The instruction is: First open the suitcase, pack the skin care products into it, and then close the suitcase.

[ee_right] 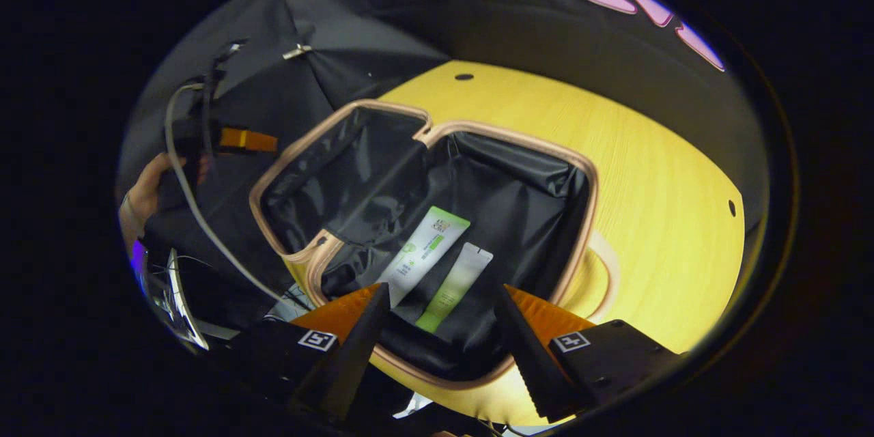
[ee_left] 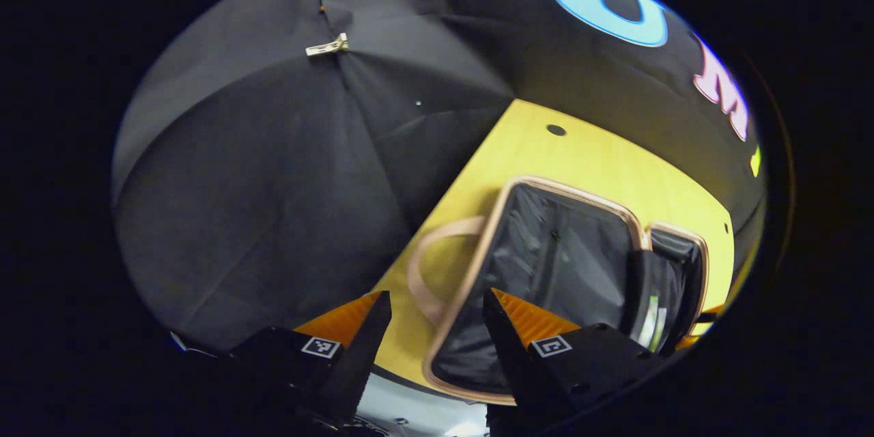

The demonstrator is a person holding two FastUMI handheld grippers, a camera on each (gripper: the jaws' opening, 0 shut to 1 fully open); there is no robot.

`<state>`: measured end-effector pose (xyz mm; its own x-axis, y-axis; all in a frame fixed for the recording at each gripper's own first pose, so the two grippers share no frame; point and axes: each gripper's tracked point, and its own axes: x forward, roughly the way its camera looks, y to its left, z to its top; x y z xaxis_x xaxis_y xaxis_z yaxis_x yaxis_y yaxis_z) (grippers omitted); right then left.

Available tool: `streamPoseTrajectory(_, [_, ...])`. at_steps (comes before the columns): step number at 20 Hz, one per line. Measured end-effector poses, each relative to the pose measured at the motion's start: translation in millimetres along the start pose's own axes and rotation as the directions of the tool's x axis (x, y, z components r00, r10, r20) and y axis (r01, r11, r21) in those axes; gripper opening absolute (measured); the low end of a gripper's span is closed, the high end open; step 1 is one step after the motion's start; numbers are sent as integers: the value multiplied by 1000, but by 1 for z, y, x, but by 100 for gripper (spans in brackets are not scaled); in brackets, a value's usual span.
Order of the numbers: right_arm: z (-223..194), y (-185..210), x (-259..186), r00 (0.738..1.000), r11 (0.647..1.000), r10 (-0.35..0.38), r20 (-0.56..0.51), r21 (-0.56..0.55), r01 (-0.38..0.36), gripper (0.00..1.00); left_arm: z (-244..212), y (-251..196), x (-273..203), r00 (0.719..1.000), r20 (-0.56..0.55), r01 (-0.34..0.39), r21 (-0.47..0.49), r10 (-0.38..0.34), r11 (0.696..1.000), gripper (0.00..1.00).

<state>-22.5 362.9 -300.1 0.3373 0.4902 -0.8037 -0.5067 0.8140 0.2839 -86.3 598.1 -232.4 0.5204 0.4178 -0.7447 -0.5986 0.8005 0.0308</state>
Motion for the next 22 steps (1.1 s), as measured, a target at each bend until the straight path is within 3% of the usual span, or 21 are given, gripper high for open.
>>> streamPoseTrajectory(4, [4, -32, -28, 997, 993, -56, 50, 111, 51, 98, 9, 24, 41, 996, -80, -36, -67, 31, 997, 87])
streamPoseTrajectory(7, [-5, -58, -39, 993, 976, -112, 43, 193, 102, 98, -5, 24, 69, 980, -198, -7, -43, -2, 999, 84])
streamPoseTrajectory(10, [-25, -75, -51, 989, 954, -145, 7, 267, 138, 98, -23, 23, 90, 960, -277, -36, -21, 28, 999, 83])
streamPoseTrajectory(12, [-31, -82, -57, 987, 944, -163, 4, 290, 154, 98, -33, 21, 97, 947, -320, -18, -27, 9, 999, 83])
streamPoseTrajectory(14, [-39, -85, -62, 985, 936, -174, -4, 309, 167, 98, -40, 17, 98, 931, -365, -8, -47, -10, 999, 70])
streamPoseTrajectory(15, [-40, -86, -65, 984, 932, -176, 0, 323, 166, 98, -37, 12, 102, 935, -353, 2, -61, -23, 998, 48])
streamPoseTrajectory(16, [-39, -86, -68, 985, 927, -175, 5, 337, 163, 98, -35, 12, 100, 935, -354, -6, -57, -15, 998, 38])
streamPoseTrajectory(17, [-39, -87, -71, 984, 924, -176, 11, 346, 161, 98, -37, 10, 101, 933, -360, -5, -56, -15, 998, 21])
streamPoseTrajectory(19, [-33, -86, -81, 983, 924, -178, 43, 350, 152, 98, -26, 7, 93, 948, -315, 17, -81, -42, 997, 19])
streamPoseTrajectory(20, [-29, -83, -86, 984, 931, -165, 62, 341, 134, 98, -20, 0, 78, 953, -288, 68, -96, -94, 993, 17])
streamPoseTrajectory(22, [-25, -76, -92, 987, 941, -136, 86, 321, 102, 98, -4, -2, 60, 964, -242, 96, -64, -109, 993, 15])
